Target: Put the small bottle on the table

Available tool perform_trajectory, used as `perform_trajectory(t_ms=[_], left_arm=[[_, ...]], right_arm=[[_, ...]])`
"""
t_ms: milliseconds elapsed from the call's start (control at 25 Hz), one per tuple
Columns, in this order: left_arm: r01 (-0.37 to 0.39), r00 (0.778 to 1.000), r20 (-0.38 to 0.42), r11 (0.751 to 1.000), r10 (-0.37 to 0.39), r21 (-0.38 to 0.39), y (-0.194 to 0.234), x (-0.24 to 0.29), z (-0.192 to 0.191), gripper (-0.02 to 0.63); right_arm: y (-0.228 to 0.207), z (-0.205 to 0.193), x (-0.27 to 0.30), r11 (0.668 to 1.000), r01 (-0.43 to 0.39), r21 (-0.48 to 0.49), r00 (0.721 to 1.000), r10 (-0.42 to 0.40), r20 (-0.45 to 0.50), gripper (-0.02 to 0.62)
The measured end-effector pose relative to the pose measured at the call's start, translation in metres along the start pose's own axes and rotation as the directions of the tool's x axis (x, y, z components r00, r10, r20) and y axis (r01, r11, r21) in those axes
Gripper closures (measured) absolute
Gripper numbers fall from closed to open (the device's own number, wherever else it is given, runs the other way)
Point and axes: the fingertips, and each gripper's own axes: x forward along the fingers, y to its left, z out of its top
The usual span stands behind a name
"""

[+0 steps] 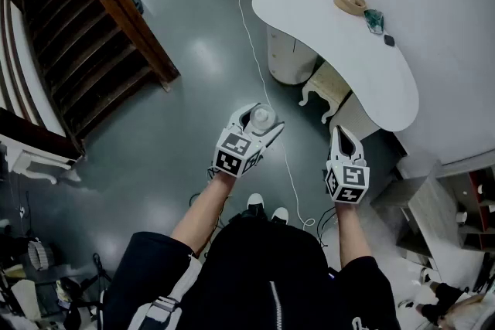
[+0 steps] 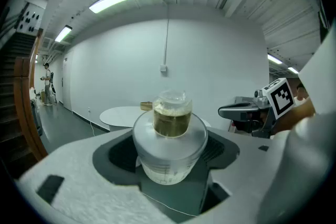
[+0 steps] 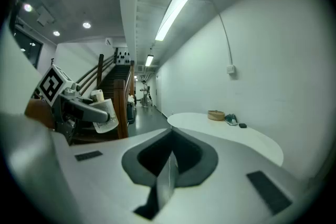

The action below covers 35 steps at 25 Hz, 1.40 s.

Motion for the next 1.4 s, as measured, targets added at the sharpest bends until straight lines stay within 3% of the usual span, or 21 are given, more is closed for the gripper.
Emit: perform_trajectory(t_ms=[280,560,960,1400], left_arm=[[-0.008,1.0,-0.007,1.0,0.008,0.003,-0.015,-0.014,-0.007,0.264],[-0.011,1.0,0.004,1.0,0.011,0.002,-0.003,-0.02,-0.005,0.264],[0.03,1.0,0.006,0.999,-0.03,0.018,0.026,-0.02,-0.011,0.264],[0.07,0.997,-0.02,0.998,-0.07,0.001,0.056,0.003,-0.019,0.264]], right_arm=[[0.007,-0.003,-0.015,1.0,-0.012,-0.002,1.0,0.012,0.028,0.592],[0.03,0.003,-0.009,0.996,-0.087,-0.001,0.996,0.087,0.032,0.592],[0.044,0.004,0.008,0.998,-0.043,0.038,0.998,0.041,0.053,0.592],[0.047,-0.009,0.039,0.998,-0.012,0.061,1.0,0.011,0.012,0.593]])
